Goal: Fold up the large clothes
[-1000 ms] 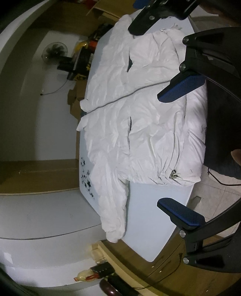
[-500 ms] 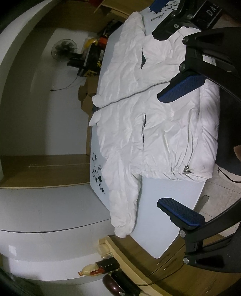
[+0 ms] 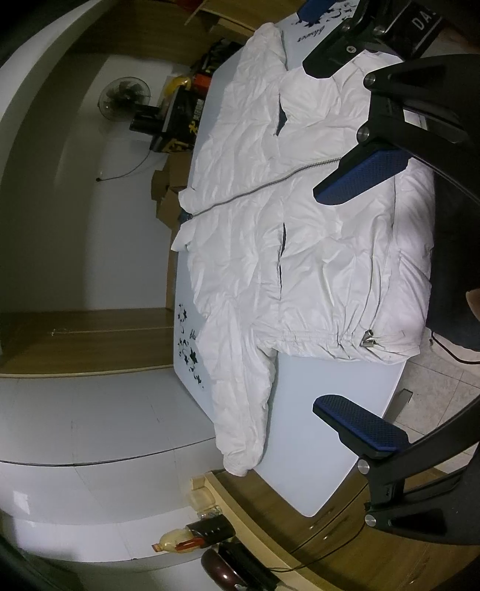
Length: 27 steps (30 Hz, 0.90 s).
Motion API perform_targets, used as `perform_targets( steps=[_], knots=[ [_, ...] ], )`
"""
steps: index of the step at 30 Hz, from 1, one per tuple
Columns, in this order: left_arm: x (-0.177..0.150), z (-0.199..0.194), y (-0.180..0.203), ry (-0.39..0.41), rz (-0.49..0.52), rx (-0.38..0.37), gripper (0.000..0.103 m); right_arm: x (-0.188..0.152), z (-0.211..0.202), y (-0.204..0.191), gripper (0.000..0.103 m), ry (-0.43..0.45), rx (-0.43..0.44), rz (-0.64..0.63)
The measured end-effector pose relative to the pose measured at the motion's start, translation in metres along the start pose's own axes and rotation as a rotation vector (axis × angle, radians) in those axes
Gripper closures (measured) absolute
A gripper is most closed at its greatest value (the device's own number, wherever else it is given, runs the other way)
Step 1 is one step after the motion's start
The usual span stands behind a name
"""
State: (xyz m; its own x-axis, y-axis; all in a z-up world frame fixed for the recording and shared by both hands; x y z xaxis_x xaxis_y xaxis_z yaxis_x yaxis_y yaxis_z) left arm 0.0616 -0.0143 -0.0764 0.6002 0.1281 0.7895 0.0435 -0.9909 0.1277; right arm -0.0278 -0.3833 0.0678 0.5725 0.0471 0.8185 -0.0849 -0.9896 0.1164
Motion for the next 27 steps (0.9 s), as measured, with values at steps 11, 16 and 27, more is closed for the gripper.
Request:
perform_targets(
  steps=[11, 16, 27],
  knots=[
    [0.0004, 0.0009, -0.0008, -0.002, -0.002, -0.001, 0.000, 0.0007, 0.0005, -0.0004, 0.000, 0.001, -0.002, 0.000],
    [0.0003, 0.0007, -0.0010, -0.001, -0.002, 0.001, 0.000, 0.0010, 0.0005, -0.0005, 0.000, 0.002, -0.003, 0.000],
    [0.0000, 0.0008, -0.0007, -0.005, -0.004, -0.003, 0.000, 0.0010, -0.0007, -0.0006, 0.000, 0.003, -0.002, -0.002]
  ],
)
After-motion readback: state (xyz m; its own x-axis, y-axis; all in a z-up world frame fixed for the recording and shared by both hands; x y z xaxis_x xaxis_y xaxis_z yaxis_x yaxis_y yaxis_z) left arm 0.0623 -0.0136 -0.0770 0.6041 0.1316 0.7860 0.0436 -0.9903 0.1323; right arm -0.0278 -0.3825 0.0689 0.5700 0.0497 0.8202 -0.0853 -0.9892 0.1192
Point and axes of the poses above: each gripper's, at about its wrist camera, not at the fingertips, and z roughly the way its jaws point, y to its right, x to its top, the point moved 8 cm from there along z, roughly the way its jaws point, and after that the axes turned 10 degrees about -z, right-handed, at the moved point
